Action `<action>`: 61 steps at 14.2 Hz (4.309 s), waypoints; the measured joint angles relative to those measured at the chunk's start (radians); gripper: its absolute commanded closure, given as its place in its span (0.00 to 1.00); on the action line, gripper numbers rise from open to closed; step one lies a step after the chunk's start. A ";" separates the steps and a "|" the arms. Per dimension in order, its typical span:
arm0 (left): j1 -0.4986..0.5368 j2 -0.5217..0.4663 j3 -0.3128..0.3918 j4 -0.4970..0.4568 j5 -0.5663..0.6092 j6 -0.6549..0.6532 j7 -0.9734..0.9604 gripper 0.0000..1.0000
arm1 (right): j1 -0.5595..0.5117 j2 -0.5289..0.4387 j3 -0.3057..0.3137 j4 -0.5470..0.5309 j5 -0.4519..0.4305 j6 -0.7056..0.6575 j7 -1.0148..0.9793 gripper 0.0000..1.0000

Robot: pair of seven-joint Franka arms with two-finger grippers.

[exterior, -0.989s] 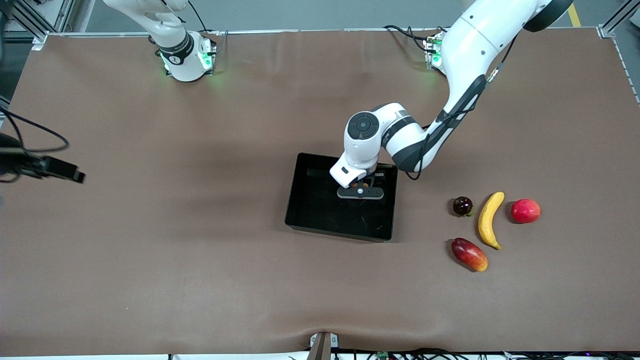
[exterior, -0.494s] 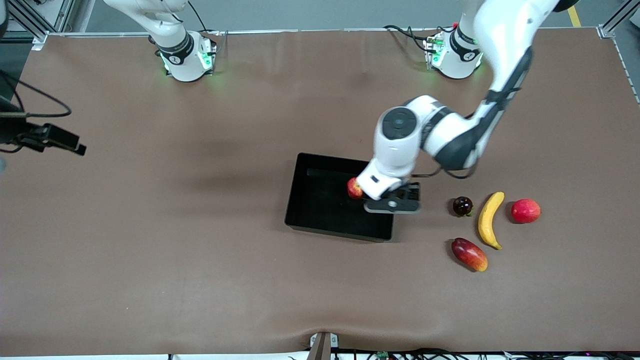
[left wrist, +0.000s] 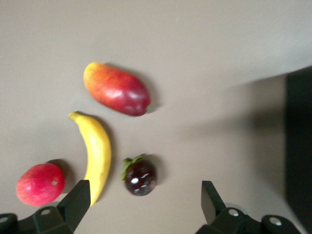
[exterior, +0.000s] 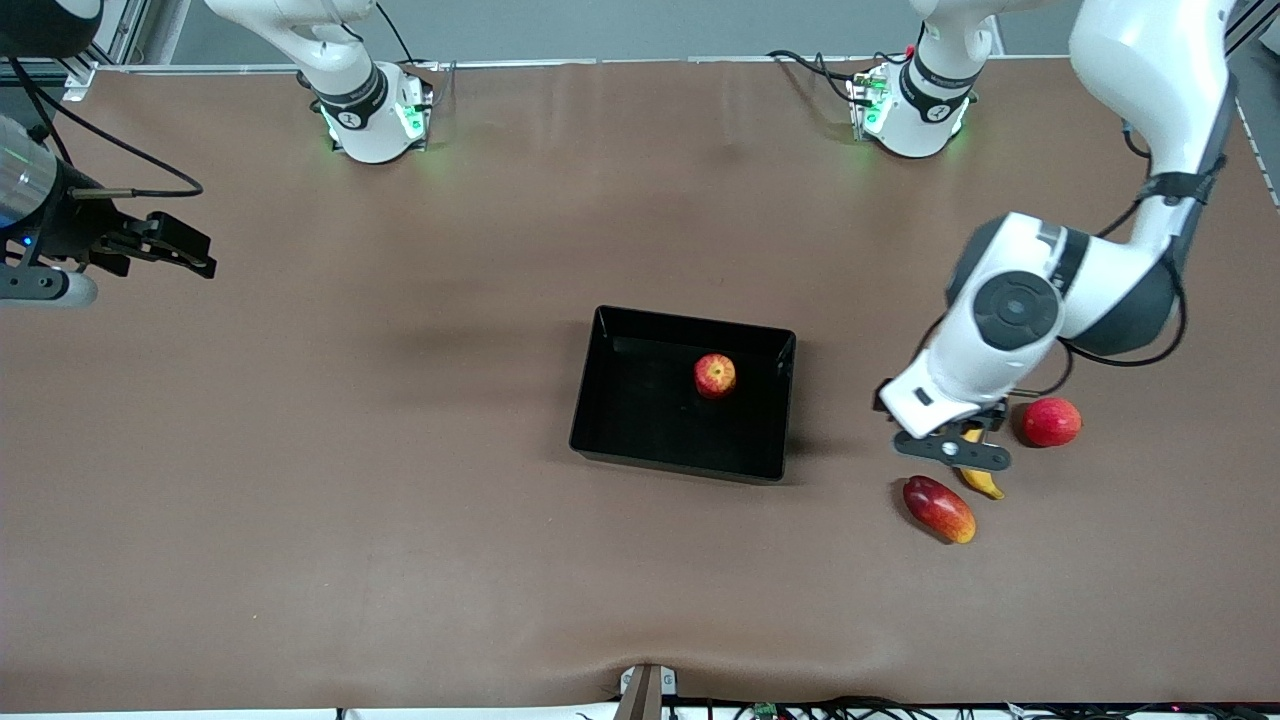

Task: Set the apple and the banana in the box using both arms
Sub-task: 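Move the left gripper over to the yellow banana, then close the left gripper on the banana and lift it, then carry the banana with the left gripper over the black tray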

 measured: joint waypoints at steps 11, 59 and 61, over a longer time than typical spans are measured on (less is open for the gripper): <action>0.253 0.135 0.002 -0.140 -0.001 0.301 0.403 0.00 | -0.029 -0.083 -0.014 -0.089 -0.009 0.089 -0.052 0.00; -0.623 0.297 0.070 0.347 -0.043 0.078 -0.502 1.00 | -0.038 -0.070 -0.011 -0.032 -0.017 0.046 -0.055 0.00; -0.631 0.317 0.075 0.349 -0.043 0.122 -0.502 1.00 | -0.047 -0.070 -0.014 -0.032 -0.017 0.046 -0.055 0.00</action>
